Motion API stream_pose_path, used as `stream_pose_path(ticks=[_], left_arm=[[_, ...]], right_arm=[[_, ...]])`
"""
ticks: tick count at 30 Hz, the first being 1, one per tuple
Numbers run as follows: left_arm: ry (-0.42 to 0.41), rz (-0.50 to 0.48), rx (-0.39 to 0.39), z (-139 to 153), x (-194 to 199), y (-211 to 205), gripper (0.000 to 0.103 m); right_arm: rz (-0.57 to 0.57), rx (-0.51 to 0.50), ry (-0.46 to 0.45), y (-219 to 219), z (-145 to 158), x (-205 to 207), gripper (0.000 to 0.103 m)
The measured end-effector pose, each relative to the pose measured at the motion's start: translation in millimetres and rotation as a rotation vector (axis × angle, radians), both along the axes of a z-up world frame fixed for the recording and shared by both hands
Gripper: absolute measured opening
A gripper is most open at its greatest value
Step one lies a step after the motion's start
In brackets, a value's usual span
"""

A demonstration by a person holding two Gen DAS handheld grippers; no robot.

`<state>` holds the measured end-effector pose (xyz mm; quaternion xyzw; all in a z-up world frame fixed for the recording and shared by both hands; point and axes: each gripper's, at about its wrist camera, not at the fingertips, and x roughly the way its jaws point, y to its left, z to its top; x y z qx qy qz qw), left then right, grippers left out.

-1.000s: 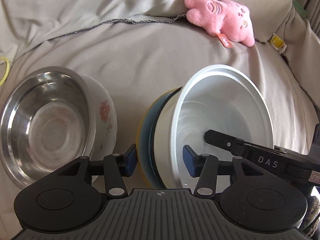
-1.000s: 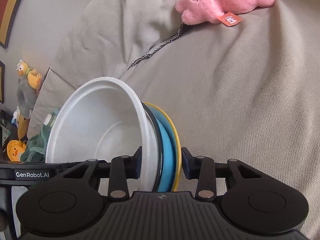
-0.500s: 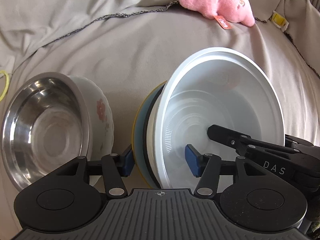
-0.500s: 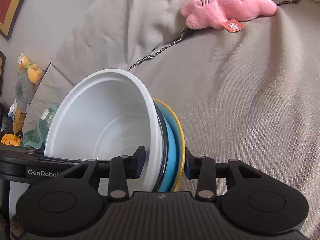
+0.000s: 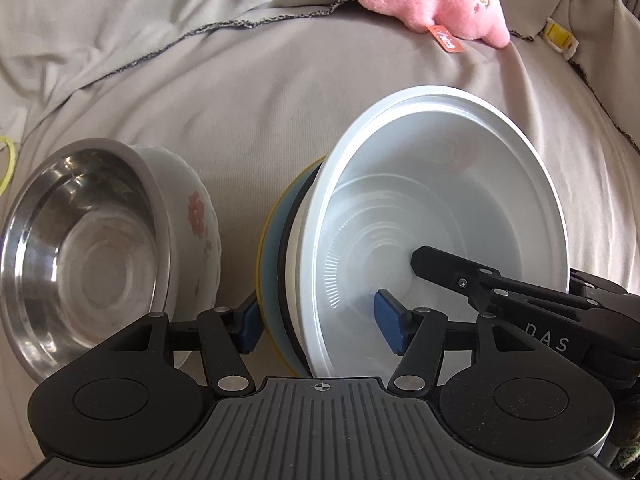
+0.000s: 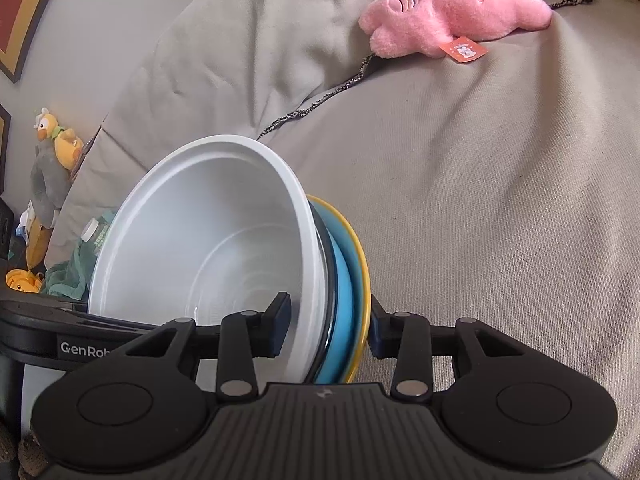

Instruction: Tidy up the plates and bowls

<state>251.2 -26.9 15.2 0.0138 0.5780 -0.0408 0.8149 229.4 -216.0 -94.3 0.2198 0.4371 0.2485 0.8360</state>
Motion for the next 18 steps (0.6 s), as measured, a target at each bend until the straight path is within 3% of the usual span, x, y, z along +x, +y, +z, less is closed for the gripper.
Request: stream_pose_path(ticks=[4,12,18], left_arm=[[-0.009,0.019,-0.009,1,-1,0,0.064],[-0.051,-0.047,-0.007,2,-10,0,0.061],[-0.058,-0.051,-0.073,10,-10,4,0.058]], right_arm=[[0.001,0.001,0.000,-1,0,0,0.039],[-0.004,0.026,0.043,-7,-1,6,0.038],[-0.014,0.012,0.069,-18,-1,9,0.038]])
